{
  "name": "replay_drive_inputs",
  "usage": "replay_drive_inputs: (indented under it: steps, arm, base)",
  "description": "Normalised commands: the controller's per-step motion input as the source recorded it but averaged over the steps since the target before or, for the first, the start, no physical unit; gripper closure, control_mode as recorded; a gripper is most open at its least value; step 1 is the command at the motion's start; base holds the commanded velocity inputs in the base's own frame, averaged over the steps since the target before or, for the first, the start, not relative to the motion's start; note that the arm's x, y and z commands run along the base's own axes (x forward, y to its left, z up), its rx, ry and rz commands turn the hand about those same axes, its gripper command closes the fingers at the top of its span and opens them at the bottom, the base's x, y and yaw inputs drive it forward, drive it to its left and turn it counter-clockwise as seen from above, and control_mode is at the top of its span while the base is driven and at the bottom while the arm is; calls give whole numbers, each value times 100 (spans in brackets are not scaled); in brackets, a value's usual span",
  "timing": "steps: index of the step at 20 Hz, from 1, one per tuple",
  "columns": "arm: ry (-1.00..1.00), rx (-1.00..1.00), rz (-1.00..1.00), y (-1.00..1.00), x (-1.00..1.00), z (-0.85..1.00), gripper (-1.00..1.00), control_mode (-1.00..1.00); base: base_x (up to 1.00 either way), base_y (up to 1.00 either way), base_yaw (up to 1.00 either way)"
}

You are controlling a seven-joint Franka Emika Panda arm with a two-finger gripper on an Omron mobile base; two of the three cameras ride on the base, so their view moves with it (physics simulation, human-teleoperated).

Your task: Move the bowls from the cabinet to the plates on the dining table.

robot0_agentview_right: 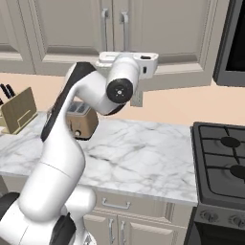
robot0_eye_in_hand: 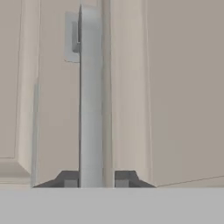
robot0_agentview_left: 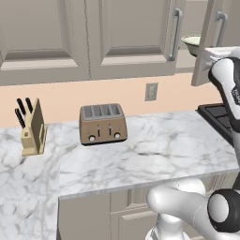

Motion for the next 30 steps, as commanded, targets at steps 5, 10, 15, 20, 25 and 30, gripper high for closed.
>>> replay_drive_inputs:
  steps: [5, 10, 15, 20, 25, 30]
  arm:
    - [-12, 10, 6, -74, -27, 14, -100, -100]
    - [-15, 3, 4, -27, -59, 14, -100, -100]
    - [-17, 0, 0, 0, -81, 28, -100, -100]
    - [-11, -6, 0, 26, -54, 12, -100, -100]
    - [-1, -18, 0, 58, -23, 0, -100, -100]
    - [0, -16, 0, 60, -14, 0, -100, -100]
  base:
    - [0, 0, 0]
    - [0, 0, 0]
    - [0, 0, 0]
    - [0, 0, 0]
    - [0, 0, 0]
    - [0, 0, 0]
